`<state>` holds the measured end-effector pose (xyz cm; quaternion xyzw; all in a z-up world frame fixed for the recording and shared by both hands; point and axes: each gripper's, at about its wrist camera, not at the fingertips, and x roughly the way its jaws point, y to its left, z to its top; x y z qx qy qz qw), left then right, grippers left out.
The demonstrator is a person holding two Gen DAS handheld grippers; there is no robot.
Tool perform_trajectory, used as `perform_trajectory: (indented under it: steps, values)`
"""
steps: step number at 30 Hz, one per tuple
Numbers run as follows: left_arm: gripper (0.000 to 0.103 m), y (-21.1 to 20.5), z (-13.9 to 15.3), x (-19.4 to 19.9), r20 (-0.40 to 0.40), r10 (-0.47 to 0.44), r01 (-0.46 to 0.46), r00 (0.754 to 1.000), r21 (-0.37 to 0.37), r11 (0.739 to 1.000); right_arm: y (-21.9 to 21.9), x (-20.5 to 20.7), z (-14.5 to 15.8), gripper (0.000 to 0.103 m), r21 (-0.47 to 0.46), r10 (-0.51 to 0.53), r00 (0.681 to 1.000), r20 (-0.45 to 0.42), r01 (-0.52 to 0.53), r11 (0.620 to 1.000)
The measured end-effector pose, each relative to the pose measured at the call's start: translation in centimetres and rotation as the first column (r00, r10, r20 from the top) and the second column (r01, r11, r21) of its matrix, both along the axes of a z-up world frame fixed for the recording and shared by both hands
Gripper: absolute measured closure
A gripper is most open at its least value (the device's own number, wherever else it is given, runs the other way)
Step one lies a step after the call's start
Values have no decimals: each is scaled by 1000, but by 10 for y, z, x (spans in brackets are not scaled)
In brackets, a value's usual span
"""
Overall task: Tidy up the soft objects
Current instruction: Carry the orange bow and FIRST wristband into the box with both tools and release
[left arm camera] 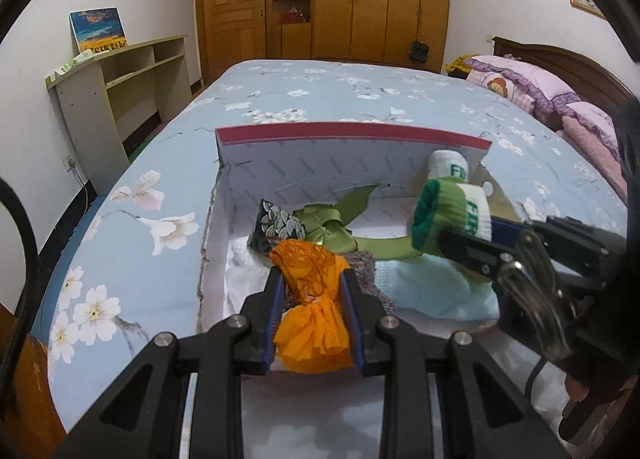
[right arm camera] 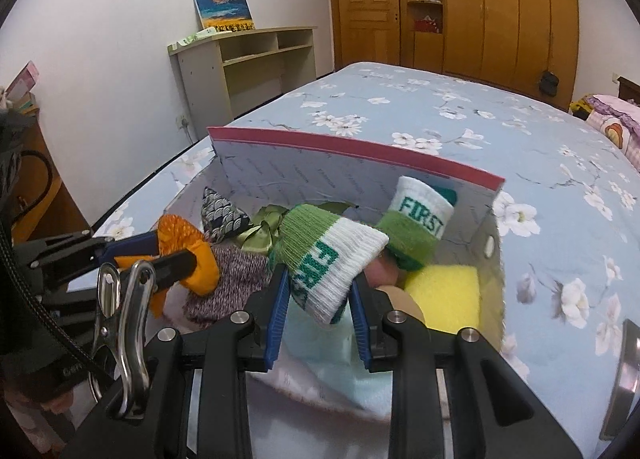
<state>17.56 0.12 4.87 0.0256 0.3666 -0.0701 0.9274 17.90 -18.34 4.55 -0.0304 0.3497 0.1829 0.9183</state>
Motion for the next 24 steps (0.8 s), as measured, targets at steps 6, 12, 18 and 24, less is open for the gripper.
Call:
perform_trajectory:
  steps: [6,12,18,24]
  values:
    - [74,-1,-9,4,5,2,-2,1000,0,1000,7,21,-13,73,-15,5,1000,3,-4,1000]
    - [74,1,-13,6,-3,6,-6,1000,-16,1000,11,32,-28,73,-31,0,1000,-2,-1,1000]
    - [73,0,-13,6,3,7,-7,1000,-9,1000,14,30,-28,71,-21,9,1000,4,-9,1000]
    - [71,1,-11,4,10,11,-11,1000,-22,1000,11,26,-24,64,-4,5,1000,11,-5,1000]
